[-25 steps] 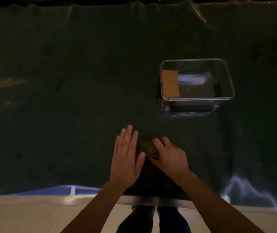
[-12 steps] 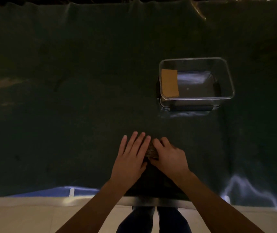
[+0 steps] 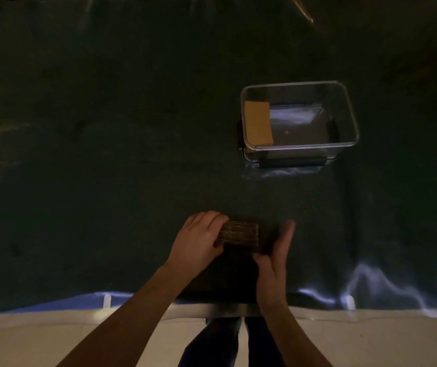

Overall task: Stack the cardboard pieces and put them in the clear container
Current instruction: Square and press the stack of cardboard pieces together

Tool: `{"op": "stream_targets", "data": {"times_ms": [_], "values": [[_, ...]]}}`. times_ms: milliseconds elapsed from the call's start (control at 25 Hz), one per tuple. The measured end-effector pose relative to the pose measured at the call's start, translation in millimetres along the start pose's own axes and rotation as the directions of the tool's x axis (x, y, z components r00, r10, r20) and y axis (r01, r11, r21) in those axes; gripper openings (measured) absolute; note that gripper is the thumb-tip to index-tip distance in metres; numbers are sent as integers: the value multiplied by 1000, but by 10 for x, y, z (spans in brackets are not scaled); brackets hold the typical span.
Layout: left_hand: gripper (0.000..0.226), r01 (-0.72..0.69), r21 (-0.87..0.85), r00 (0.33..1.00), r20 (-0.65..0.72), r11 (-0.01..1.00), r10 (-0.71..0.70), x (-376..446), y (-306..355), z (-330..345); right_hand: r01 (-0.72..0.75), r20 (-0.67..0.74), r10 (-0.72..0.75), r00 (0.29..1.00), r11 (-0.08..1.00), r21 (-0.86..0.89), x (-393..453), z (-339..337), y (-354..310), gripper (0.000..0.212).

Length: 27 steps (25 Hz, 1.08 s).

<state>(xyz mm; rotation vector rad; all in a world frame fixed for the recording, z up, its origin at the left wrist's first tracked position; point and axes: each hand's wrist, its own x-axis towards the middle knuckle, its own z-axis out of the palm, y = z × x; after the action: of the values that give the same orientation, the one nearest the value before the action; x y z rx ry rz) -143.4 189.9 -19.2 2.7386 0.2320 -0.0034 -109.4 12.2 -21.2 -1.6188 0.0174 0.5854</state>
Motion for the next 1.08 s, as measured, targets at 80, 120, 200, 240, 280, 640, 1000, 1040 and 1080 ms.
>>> {"op": "stream_targets", "data": {"times_ms": [80, 120, 200, 240, 280, 640, 1000, 1040, 1080], "values": [[57, 2, -4, 1000, 8, 1000, -2, 5, -2, -16, -43, 140, 55, 989, 995, -86, -25, 100, 7, 92], [57, -2, -11, 1000, 9, 1000, 2, 3, -3, -23, -51, 133, 61, 989, 995, -82, -14, 110, 33, 91], [55, -7, -28, 1000, 11, 1000, 7, 9, -3, -33, -64, 64, 68, 996, 995, -72, 17, 76, 89, 88], [55, -6, -33, 1000, 14, 999, 6, 17, 1, -40, -72, 80, 81, 994, 992, -104, 23, 64, 94, 88], [56, -7, -37, 1000, 14, 999, 7, 23, 2, -42, -70, 119, 89, 989, 985, -159, 24, 60, 88, 90], [64, -48, -43, 999, -2, 998, 48, 13, -78, -18, 460, 343, -321, 883, 436, -774, 488, -4, -81, 57], [54, 177, -413, 984, 102, 893, -147, -90, -437, -125, 462, 368, -291, 883, 407, -788, 608, -160, -170, 53], [54, 170, -412, 985, 93, 895, -144, -81, -446, -122, 474, 376, -304, 876, 392, -788, 616, -177, -188, 53], [52, 164, -409, 986, 89, 898, -140, -77, -456, -110, 480, 387, -296, 873, 390, -786, 631, -192, -210, 54]]}}
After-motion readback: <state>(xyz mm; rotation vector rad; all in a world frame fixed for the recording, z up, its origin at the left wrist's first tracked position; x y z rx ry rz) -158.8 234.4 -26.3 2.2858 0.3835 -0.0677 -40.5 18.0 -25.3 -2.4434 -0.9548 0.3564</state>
